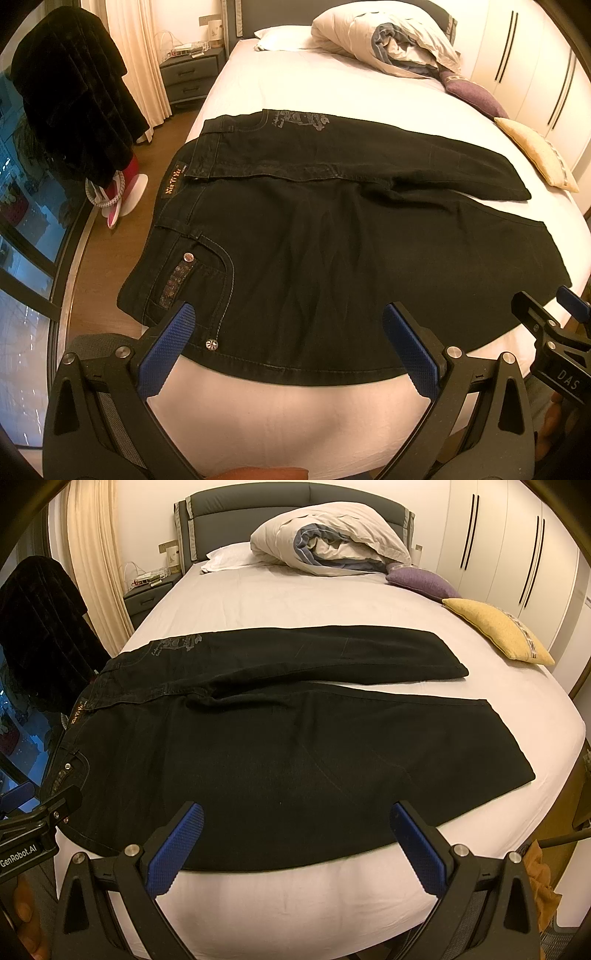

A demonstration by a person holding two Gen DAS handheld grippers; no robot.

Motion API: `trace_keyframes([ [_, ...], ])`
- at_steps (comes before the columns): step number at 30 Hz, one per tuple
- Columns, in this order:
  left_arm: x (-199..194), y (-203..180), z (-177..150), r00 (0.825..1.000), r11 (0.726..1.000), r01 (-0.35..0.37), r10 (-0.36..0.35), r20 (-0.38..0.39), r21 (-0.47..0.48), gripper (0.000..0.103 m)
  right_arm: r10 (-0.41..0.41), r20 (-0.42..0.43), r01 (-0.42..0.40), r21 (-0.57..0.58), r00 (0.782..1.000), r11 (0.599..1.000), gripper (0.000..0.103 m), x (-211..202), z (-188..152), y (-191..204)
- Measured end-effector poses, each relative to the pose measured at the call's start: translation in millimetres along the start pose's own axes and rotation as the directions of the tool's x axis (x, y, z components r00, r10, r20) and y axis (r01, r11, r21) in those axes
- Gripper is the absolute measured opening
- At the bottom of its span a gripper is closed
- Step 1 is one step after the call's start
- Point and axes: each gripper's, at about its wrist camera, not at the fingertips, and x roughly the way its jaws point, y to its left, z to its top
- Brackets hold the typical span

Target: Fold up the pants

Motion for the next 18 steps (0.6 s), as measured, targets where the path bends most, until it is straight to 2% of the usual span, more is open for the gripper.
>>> trace_keyframes([
  [6,4.9,1.2,-4.2,1.000,1.000,-0.001,0.001,-0.008,0.000,0.103,0.002,-0.006,-0.002,0.002,1.000,1.000,0.103,5.8,-7.3,1.7],
  [15,12.5,3.1,1.3,1.000,1.000,0.003,-0.003,-0.031,-0.001,0.103,0.007,-0.021,-0.007,0.004,1.000,1.000,0.103,8.1,4.9,-4.4],
  [18,17.5,7.8,5.1,1.000,1.000,0.014,-0.014,-0.027,-0.001,0.103,0.041,-0.022,-0.042,-0.014,0.999,0.999,0.103,10.2,11.6,-6.9],
])
